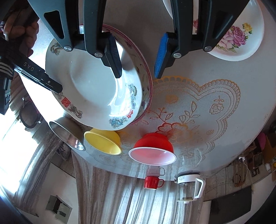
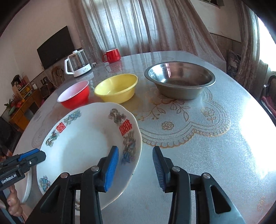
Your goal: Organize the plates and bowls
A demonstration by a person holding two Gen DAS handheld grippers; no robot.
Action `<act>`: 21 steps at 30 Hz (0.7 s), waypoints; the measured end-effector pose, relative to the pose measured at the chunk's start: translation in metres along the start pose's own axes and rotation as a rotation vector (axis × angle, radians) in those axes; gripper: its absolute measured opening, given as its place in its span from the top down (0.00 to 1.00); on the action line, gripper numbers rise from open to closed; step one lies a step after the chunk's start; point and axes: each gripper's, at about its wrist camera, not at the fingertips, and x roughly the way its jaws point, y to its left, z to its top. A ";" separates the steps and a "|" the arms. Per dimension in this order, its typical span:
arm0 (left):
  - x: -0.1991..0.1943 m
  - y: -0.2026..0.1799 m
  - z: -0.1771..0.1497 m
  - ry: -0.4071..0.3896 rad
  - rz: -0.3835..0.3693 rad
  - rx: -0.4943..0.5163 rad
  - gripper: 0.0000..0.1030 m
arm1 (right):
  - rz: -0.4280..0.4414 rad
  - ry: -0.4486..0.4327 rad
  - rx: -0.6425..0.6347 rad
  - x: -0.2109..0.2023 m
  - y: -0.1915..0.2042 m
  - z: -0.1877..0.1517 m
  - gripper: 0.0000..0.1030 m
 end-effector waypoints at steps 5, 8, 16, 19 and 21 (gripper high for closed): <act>0.013 0.001 0.007 0.032 -0.031 -0.002 0.59 | 0.065 0.033 0.075 0.020 -0.008 0.009 0.61; 0.017 -0.001 0.008 0.035 -0.033 0.010 0.58 | 0.102 0.051 0.095 0.031 -0.008 0.013 0.64; 0.024 -0.003 0.013 0.040 -0.034 0.053 0.55 | 0.102 0.071 0.042 0.043 0.004 0.016 0.66; 0.023 -0.001 0.013 0.038 -0.047 0.063 0.55 | 0.064 0.076 0.002 0.043 0.013 0.016 0.59; 0.023 -0.001 0.013 0.039 -0.050 0.064 0.55 | 0.033 0.073 -0.016 0.043 0.019 0.016 0.57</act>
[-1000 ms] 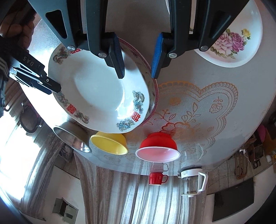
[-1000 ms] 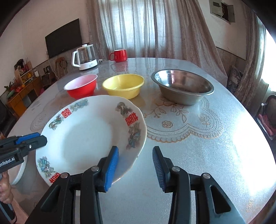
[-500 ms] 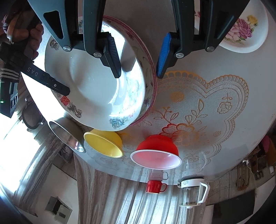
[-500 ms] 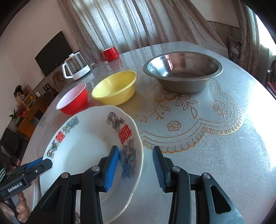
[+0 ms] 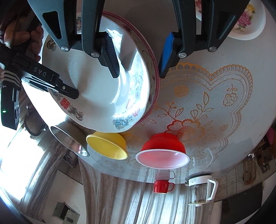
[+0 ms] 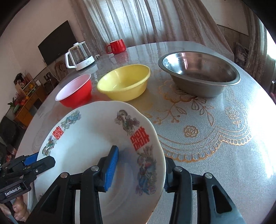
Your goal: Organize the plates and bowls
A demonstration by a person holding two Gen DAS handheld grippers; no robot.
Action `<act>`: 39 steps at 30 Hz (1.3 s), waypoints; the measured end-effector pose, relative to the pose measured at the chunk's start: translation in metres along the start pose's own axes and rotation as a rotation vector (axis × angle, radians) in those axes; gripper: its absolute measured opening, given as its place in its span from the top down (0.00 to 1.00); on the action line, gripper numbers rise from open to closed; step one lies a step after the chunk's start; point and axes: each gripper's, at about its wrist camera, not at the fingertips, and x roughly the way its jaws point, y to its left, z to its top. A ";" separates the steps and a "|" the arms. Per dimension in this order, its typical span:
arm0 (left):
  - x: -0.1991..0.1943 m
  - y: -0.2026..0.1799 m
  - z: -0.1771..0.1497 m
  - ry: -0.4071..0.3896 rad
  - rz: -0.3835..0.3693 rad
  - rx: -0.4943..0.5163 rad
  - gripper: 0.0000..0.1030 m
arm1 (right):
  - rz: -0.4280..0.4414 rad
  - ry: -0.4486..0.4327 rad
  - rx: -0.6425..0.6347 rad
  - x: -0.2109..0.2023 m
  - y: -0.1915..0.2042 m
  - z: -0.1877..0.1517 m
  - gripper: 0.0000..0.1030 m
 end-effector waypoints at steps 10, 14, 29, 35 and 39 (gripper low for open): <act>-0.001 -0.004 -0.002 0.000 0.012 0.026 0.55 | 0.020 0.018 -0.035 -0.005 0.000 -0.004 0.57; -0.002 -0.003 -0.003 0.003 0.010 0.009 0.55 | 0.039 0.015 -0.024 -0.008 -0.003 -0.009 0.59; -0.011 -0.006 -0.011 -0.026 0.041 -0.039 0.52 | -0.009 -0.010 -0.009 -0.020 0.001 -0.017 0.59; -0.024 -0.007 -0.011 -0.067 0.082 -0.056 0.49 | -0.051 -0.059 -0.018 -0.038 0.005 -0.023 0.57; -0.026 -0.012 -0.015 -0.065 0.085 -0.039 0.50 | -0.074 -0.072 -0.021 -0.039 0.010 -0.026 0.56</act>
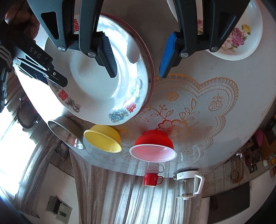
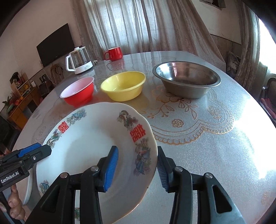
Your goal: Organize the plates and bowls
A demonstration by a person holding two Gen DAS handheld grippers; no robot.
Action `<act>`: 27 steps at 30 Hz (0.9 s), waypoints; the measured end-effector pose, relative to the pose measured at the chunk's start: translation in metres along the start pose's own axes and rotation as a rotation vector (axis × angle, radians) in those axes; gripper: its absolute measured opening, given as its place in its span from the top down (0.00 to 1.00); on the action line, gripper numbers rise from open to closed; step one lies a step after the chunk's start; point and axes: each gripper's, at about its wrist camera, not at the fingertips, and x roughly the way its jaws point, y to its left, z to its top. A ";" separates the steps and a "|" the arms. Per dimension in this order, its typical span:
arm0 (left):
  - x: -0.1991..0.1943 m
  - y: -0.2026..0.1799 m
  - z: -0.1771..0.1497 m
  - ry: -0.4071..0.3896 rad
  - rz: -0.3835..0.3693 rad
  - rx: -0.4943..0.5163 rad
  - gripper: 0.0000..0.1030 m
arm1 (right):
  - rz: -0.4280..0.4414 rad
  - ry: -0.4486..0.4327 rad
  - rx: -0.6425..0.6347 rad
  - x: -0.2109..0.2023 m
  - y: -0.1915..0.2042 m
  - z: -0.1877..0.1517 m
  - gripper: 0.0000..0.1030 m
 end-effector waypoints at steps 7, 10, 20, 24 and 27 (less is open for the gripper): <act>-0.006 -0.008 -0.007 -0.015 0.009 0.035 0.50 | -0.033 -0.010 -0.006 0.001 0.004 -0.001 0.56; -0.010 -0.004 -0.008 -0.020 0.013 0.015 0.50 | -0.034 -0.012 -0.014 -0.001 0.005 -0.003 0.56; -0.032 -0.001 -0.018 -0.064 0.101 0.025 0.49 | -0.072 -0.080 -0.010 -0.024 0.008 -0.002 0.56; -0.041 0.003 -0.023 -0.078 0.108 0.015 0.49 | -0.054 -0.114 -0.009 -0.036 0.013 0.000 0.55; -0.048 0.008 -0.028 -0.091 0.119 0.010 0.49 | -0.030 -0.116 -0.024 -0.040 0.021 -0.002 0.53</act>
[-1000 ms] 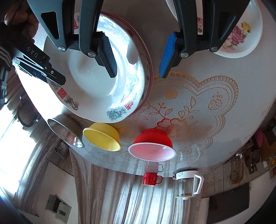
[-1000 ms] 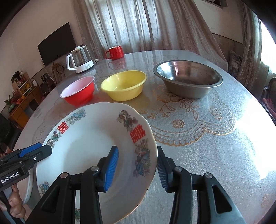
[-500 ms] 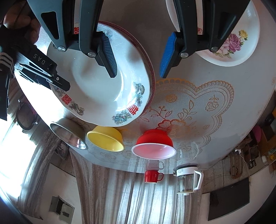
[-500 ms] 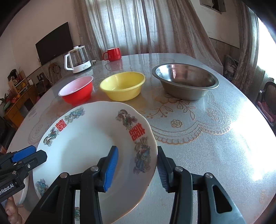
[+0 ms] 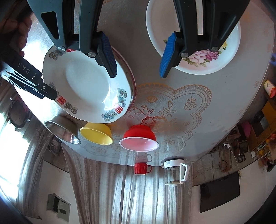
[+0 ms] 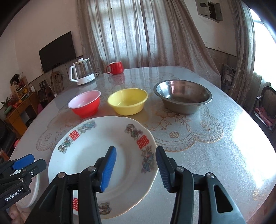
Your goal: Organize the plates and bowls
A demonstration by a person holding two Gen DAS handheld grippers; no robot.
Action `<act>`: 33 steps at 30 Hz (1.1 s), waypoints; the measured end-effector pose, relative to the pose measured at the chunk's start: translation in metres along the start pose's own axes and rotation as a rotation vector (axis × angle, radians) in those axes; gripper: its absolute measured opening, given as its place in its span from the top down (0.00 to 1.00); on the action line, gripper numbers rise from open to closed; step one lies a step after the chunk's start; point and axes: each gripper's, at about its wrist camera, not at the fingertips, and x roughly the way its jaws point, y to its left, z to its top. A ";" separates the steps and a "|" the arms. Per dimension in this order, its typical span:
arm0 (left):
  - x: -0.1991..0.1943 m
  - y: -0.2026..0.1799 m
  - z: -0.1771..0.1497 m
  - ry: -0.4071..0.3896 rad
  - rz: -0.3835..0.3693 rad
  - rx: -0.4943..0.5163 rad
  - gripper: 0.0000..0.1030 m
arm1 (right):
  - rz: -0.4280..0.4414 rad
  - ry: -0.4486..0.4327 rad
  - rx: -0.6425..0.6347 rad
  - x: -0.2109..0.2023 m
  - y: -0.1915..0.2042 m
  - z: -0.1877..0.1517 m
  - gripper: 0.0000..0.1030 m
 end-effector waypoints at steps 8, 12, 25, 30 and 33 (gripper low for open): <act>-0.011 0.022 -0.010 -0.010 0.025 -0.042 0.49 | 0.101 0.005 -0.057 -0.006 0.032 -0.008 0.53; -0.019 0.037 -0.014 -0.024 0.052 -0.066 0.49 | 0.210 0.020 -0.105 -0.008 0.055 -0.014 0.53; -0.045 0.114 -0.032 -0.064 0.086 -0.237 0.49 | 0.524 0.130 -0.231 -0.010 0.126 -0.042 0.53; -0.057 0.147 -0.044 -0.082 0.105 -0.291 0.50 | 0.581 0.178 -0.263 -0.006 0.142 -0.053 0.53; -0.058 0.158 -0.055 -0.074 0.110 -0.301 0.53 | 0.588 0.199 -0.267 -0.001 0.147 -0.057 0.57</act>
